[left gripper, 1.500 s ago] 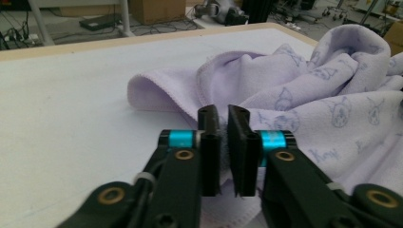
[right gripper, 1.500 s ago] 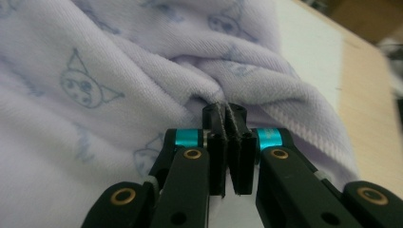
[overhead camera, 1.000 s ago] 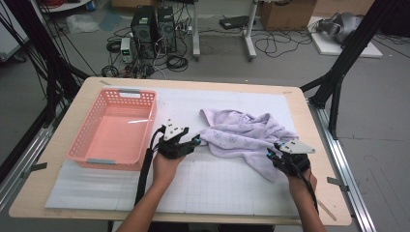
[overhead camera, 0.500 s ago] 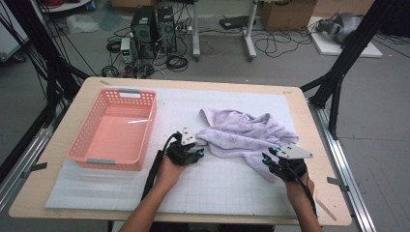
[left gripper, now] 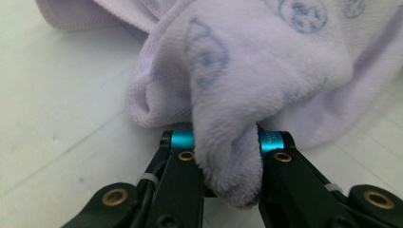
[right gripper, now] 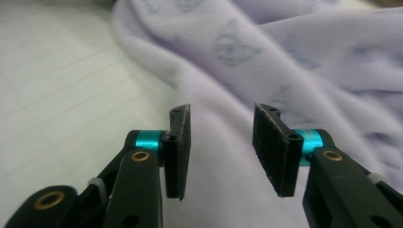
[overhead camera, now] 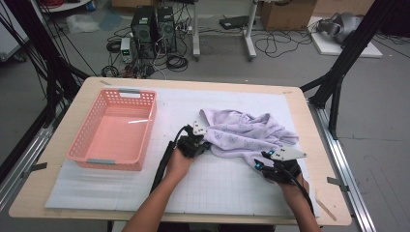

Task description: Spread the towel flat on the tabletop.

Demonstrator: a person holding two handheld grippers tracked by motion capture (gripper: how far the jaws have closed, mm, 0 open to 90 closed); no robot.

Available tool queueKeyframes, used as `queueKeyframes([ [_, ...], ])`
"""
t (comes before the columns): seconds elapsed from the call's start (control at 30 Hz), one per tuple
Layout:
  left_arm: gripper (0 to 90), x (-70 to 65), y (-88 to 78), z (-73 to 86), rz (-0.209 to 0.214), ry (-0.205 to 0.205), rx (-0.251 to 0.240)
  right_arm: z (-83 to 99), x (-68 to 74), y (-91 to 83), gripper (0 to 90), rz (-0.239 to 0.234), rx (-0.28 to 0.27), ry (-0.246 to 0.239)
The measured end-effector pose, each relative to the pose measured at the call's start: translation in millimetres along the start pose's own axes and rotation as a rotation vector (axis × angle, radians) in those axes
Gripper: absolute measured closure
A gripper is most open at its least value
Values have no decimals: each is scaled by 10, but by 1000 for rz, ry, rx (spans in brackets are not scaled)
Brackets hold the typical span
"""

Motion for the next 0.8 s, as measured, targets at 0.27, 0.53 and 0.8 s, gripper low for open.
queueKeyframes([
  [0.27,847,43,-460,230,164,-72,-16,-14,157,165,640,-40,78,-95],
  [0.53,846,84,-859,458,287,-119,-59,-32,160,173,790,-82,94,-92],
  [0.8,828,93,-1011,574,344,-116,-89,7,151,-1,854,-166,145,-96],
])
Point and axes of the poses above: each handheld gripper's, and its own axes: y roughly forward along the jaws, z roughly out of its underside, x roughly to its left, the point moved 1 cm from there along y, roughly forward along the jaws, and after that the axes turned 2 degrees about z, right-handed, at the moved point
